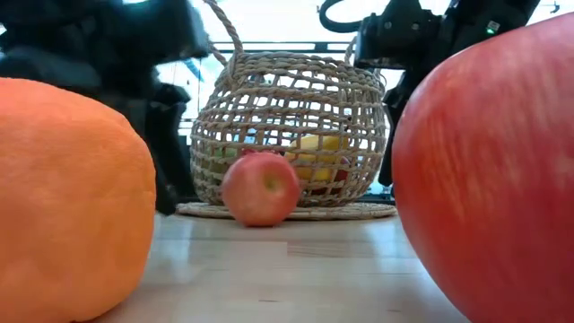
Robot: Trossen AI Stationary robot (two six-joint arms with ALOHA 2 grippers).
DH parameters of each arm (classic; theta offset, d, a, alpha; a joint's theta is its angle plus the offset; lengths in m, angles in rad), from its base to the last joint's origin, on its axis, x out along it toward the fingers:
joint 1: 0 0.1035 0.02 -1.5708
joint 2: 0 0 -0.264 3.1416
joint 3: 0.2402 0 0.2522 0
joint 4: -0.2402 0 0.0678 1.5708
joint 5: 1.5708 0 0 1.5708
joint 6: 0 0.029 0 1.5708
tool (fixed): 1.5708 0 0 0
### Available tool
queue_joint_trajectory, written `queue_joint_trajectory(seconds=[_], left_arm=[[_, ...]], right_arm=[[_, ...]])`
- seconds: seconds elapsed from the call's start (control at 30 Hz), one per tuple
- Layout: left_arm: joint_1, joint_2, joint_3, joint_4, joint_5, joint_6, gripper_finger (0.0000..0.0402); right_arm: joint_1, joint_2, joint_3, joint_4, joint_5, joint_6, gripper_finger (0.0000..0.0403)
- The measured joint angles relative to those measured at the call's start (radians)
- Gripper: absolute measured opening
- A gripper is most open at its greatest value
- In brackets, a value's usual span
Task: Build produce basket
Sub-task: Put the apple into the basket
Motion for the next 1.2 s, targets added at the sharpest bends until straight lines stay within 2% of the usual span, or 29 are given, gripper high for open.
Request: queue_joint_trajectory(seconds=[0.13, 0.27, 0.5, 0.7, 0.97, 1.2], left_arm=[[-0.011, 0.000, 0.000, -0.162, 0.009, -0.086, 0.0216], [0.001, -0.002, 0.000, -0.231, 0.025, -0.075, 0.0206], [0.140, -0.045, -0.001, -0.410, 0.053, -0.026, 0.0184], [0.215, -0.053, -0.001, -0.291, 0.053, 0.092, 0.0176], [0.214, -0.052, -0.001, -0.225, 0.054, 0.147, 0.0179], [0.192, -0.052, -0.001, -0.192, 0.055, 0.151, 0.0173]], right_arm=[[0.004, 0.000, 0.000, 0.000, 0.000, -0.001, 0.0244], [0.004, 0.000, 0.000, 0.000, 0.000, -0.001, 0.0244], [-0.004, 0.000, 0.000, 0.000, 0.000, -0.006, 0.0244], [-0.039, 0.000, 0.000, 0.026, 0.026, -0.039, 0.0244], [-0.079, 0.000, -0.001, 0.076, 0.026, -0.096, 0.0244], [-0.110, 0.001, -0.076, 0.337, -0.009, -0.138, 0.0244]])
